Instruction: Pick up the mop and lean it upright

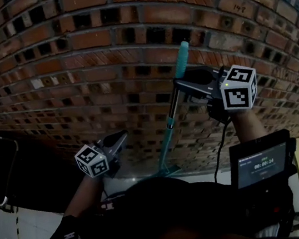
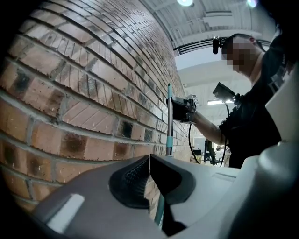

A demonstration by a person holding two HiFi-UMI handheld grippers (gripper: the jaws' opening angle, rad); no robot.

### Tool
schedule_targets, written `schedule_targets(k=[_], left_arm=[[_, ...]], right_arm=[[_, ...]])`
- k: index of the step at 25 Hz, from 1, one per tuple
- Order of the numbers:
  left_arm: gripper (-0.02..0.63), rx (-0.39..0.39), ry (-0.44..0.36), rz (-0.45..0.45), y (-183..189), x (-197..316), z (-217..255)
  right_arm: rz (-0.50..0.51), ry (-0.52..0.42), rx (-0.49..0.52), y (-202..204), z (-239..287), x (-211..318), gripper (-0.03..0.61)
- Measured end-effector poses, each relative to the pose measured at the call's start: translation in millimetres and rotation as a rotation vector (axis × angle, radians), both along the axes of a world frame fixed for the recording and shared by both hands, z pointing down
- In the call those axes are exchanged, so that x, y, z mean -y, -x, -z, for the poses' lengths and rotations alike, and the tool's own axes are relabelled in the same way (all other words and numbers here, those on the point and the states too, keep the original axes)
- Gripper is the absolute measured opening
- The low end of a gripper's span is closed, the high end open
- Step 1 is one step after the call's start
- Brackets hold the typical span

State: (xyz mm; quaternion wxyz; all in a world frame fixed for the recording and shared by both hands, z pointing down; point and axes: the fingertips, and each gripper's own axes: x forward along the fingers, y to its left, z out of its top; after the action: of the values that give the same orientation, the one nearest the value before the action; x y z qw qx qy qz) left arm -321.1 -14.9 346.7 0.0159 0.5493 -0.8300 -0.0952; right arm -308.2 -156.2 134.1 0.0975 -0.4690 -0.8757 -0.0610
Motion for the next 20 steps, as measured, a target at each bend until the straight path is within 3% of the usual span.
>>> schedule_targets(k=[12, 20], left_arm=[[0.002, 0.004, -0.011, 0.0, -3.8, -2.6, 8.6], [0.002, 0.007, -0.012, 0.0, -4.3, -5.3, 10.6]], right_arm=[[0.015, 0.025, 0.022, -0.6, 44.6, 4.8, 0.114], [0.012, 0.025, 0.027, 1.0, 46.8, 4.1, 0.114]])
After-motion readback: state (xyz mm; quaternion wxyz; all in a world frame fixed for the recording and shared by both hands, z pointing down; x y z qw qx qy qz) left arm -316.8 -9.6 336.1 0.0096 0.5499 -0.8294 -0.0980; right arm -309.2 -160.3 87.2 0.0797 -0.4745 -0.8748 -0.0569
